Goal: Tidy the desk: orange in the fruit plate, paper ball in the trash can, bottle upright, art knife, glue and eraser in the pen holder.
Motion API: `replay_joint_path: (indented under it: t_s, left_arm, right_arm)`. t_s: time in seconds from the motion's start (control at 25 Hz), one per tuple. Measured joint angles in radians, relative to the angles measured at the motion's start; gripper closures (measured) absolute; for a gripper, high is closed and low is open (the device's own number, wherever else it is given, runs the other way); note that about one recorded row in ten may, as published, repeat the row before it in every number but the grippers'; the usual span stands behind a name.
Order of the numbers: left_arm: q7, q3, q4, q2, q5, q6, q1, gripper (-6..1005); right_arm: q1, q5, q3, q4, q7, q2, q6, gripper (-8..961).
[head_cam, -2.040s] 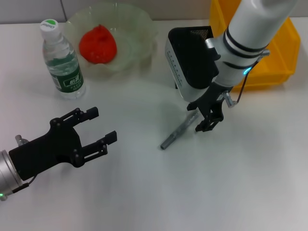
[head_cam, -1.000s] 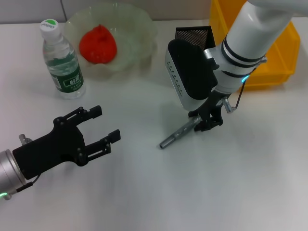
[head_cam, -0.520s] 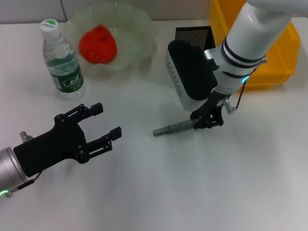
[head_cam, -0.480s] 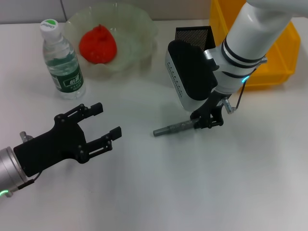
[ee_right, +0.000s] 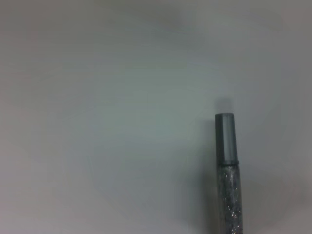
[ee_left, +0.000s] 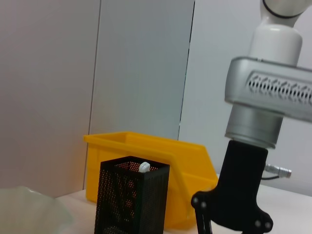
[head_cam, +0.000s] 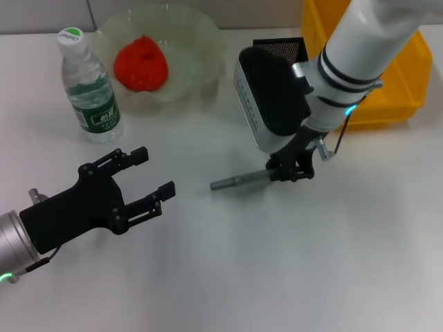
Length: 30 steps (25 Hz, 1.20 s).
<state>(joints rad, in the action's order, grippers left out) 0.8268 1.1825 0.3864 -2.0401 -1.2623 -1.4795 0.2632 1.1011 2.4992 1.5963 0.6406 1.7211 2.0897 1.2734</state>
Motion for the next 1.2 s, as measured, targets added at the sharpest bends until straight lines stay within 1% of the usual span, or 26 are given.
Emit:
replay_joint_path:
  t_s: [0.04,0.08,0.12,0.16,0.24,0.32,0.4,0.44,0.6,0.8,1.08,1.12,1.2]
  left_arm:
    - [0.000,-0.001,0.000,0.000,0.000,-0.003,-0.001,224]
    - [0.000,-0.001,0.000,0.000,0.000,-0.003,-0.001,224]
    - [0.001,-0.002,0.000,0.001,0.000,-0.005,-0.001,224]
    - [0.001,-0.002,0.000,0.001,0.000,-0.005,-0.001,224]
    - [0.001,-0.003,0.000,0.002,0.000,-0.006,-0.001,225]
    - [0.002,-0.003,0.001,0.002,0.000,-0.008,-0.001,225]
    - [0.002,-0.003,0.001,0.003,0.000,-0.009,-0.001,225]
    - [0.003,-0.003,0.001,0.005,0.000,-0.009,0.000,225]
    - [0.003,-0.003,0.001,0.005,0.000,-0.010,-0.001,225]
    - [0.003,-0.003,0.001,0.006,0.000,-0.010,0.001,225]
    - [0.003,-0.007,0.001,0.007,0.000,-0.010,0.002,225]
    - [0.003,-0.008,0.001,0.006,0.000,-0.010,0.002,225]
    - [0.003,-0.008,0.001,0.006,0.000,-0.010,0.002,225]
  right_arm:
    - [-0.026,-0.002,-0.017,0.066,0.014,-0.003,0.037,813]
    - [-0.026,-0.002,-0.017,0.066,0.014,-0.003,0.037,813]
    - [-0.053,-0.002,-0.050,0.126,0.023,-0.005,0.074,813]
    - [-0.053,-0.002,-0.050,0.126,0.023,-0.005,0.074,813]
    - [-0.075,-0.002,-0.087,0.170,0.027,-0.006,0.110,813]
    - [-0.111,0.003,-0.133,0.224,0.036,-0.007,0.154,813]
    - [-0.122,0.004,-0.138,0.240,0.042,-0.007,0.163,814]
    - [-0.146,0.006,-0.143,0.275,0.057,-0.009,0.180,814]
    - [-0.171,0.006,-0.152,0.311,0.064,-0.010,0.195,814]
    - [-0.179,0.008,-0.159,0.327,0.075,-0.010,0.218,815]
    - [-0.222,0.003,-0.280,0.392,0.062,-0.010,0.260,816]
    - [-0.245,-0.008,-0.321,0.404,0.047,-0.010,0.263,816]
    - [-0.256,-0.018,-0.337,0.407,0.039,-0.011,0.264,817]
